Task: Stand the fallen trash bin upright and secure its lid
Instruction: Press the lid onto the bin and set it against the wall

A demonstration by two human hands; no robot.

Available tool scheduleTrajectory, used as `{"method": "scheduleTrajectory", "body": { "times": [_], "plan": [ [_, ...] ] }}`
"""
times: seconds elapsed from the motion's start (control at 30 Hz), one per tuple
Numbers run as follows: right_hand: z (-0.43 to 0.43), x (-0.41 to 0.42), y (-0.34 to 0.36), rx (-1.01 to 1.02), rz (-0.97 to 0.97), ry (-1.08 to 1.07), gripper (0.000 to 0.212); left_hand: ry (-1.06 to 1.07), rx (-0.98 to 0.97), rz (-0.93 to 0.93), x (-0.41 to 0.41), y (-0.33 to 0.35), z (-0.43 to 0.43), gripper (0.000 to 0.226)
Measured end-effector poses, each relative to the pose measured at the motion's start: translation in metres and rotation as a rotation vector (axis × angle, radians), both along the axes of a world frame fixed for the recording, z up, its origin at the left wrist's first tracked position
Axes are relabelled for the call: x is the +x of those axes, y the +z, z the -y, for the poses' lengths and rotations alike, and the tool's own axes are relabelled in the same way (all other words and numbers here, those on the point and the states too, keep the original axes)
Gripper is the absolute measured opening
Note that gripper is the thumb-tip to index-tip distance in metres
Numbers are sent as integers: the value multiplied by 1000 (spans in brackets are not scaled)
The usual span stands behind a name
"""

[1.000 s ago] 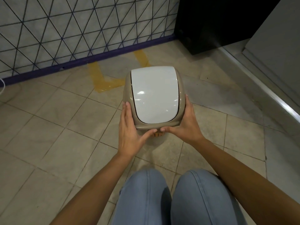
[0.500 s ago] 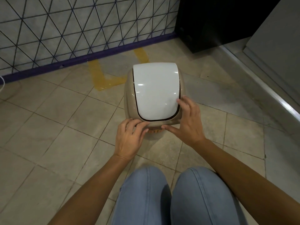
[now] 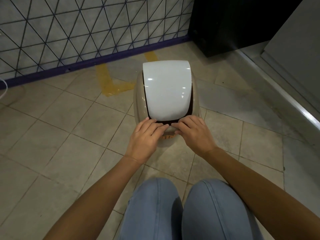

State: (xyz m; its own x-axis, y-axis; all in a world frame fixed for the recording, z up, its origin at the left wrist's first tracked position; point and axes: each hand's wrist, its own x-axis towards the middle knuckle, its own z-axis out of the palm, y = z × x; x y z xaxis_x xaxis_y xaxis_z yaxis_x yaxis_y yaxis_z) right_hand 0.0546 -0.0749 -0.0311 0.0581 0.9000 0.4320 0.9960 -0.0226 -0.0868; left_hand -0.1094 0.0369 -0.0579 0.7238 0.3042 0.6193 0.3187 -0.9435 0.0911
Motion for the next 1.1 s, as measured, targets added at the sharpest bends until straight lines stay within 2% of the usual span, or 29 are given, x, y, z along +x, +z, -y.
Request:
{"method": "scheduleTrajectory", "body": {
  "times": [0.13,0.5,0.87,1.1],
  "plan": [
    [-9,2,5,-5,-94,-38,19,9,-7,19,8,2,-8,25],
    [-45,19,15,-36,-152,-31,18,135,-56,-22,26,6,-28,31],
    [-85,36,21,-82,-318,29,19,221,-55,-122,41,22,-54,23],
    [-115,42,19,-93,-288,38,19,274,-43,-134,45,16,-79,28]
  ]
}}
